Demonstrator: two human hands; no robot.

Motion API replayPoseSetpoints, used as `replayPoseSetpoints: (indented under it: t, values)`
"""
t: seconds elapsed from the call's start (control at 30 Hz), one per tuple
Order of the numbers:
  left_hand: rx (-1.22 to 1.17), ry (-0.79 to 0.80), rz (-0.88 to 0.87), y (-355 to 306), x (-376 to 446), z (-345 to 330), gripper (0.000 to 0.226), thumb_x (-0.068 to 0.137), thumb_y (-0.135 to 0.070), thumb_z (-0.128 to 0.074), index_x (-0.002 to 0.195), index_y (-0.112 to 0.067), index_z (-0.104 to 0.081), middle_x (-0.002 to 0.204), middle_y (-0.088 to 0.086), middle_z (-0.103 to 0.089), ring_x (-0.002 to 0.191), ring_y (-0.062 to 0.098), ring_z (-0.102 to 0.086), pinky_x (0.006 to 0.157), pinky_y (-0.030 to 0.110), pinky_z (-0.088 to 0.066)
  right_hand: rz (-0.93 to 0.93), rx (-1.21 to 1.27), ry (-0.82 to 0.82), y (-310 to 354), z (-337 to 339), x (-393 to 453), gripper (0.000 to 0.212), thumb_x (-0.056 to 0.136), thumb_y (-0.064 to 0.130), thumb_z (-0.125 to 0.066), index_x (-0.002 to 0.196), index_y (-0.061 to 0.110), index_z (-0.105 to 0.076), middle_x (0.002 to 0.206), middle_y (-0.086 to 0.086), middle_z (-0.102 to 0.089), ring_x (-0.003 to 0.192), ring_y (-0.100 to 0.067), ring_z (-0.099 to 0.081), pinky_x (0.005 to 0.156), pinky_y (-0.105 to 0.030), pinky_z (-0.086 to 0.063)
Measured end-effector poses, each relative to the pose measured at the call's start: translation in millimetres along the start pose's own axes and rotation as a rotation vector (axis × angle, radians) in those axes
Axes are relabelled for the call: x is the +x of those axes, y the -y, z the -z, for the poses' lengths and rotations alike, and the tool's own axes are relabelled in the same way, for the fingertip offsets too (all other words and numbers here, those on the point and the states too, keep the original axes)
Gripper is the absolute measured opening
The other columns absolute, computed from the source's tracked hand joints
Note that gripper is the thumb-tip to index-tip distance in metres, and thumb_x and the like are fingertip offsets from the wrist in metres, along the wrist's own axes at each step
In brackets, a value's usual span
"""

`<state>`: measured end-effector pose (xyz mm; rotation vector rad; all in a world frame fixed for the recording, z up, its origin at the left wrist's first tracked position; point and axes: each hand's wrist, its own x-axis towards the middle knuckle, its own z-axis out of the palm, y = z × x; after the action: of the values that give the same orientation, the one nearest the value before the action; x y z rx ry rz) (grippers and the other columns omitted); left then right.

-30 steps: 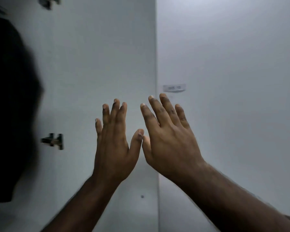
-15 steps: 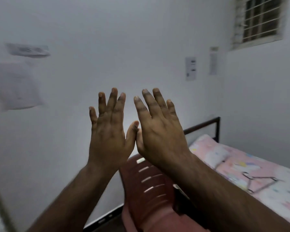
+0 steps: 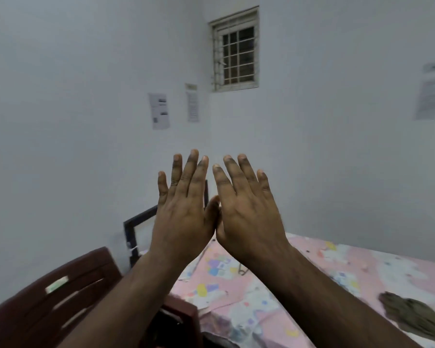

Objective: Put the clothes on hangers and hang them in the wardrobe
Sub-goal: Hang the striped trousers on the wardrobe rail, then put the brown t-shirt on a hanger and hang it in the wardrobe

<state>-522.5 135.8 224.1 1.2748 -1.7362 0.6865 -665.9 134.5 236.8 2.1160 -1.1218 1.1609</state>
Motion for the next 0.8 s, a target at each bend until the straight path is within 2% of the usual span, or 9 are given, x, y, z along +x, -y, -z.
replayPoseSetpoints:
  t: [0.07,0.43,0.63,0.8]
  values:
    - [-0.05,0.002,-0.019,-25.0,15.9,-34.0,0.066,0.103,-0.048,-0.034,0.159,-0.014,-0.022,0.168,0.004,-0.012,0.156,0.021,0.0,0.123,0.06,-0.012,-0.025,-0.054,-0.003,-39.7,1.9,-2.5,0.072,0.08,0.015,-0.067,0.148,0.008,-0.043,0.157,-0.016,-0.038,0.15,-0.035,-0.026,0.116,-0.058,-0.029]
    - [-0.278,0.058,-0.124,-131.0,83.0,-177.2,0.065,0.104,-0.038,-0.042,0.16,-0.015,-0.02,0.169,0.002,-0.008,0.156,0.019,0.005,0.125,0.054,-0.005,-0.15,-0.269,0.015,-206.6,7.2,-17.0,0.067,0.085,0.015,-0.059,0.149,0.008,-0.041,0.158,-0.015,-0.036,0.151,-0.033,-0.025,0.118,-0.057,-0.027]
    - [-0.375,0.167,-0.125,-151.6,91.5,-268.9,0.069,0.103,-0.035,-0.049,0.161,-0.015,-0.017,0.169,0.002,-0.006,0.156,0.021,0.005,0.125,0.051,0.001,-0.269,-0.328,0.156,-281.3,-29.5,-33.0,0.067,0.088,0.018,-0.056,0.151,0.008,-0.036,0.16,-0.013,-0.033,0.152,-0.032,-0.021,0.12,-0.055,-0.023]
    - [-0.418,0.307,-0.136,-155.4,78.0,-370.3,0.068,0.103,-0.035,-0.05,0.16,-0.013,-0.019,0.169,0.004,-0.01,0.156,0.025,0.0,0.124,0.054,-0.003,-0.42,-0.355,0.326,-344.2,-84.1,-55.1,0.068,0.093,0.024,-0.055,0.154,0.009,-0.03,0.162,-0.01,-0.027,0.153,-0.028,-0.014,0.121,-0.051,-0.018]
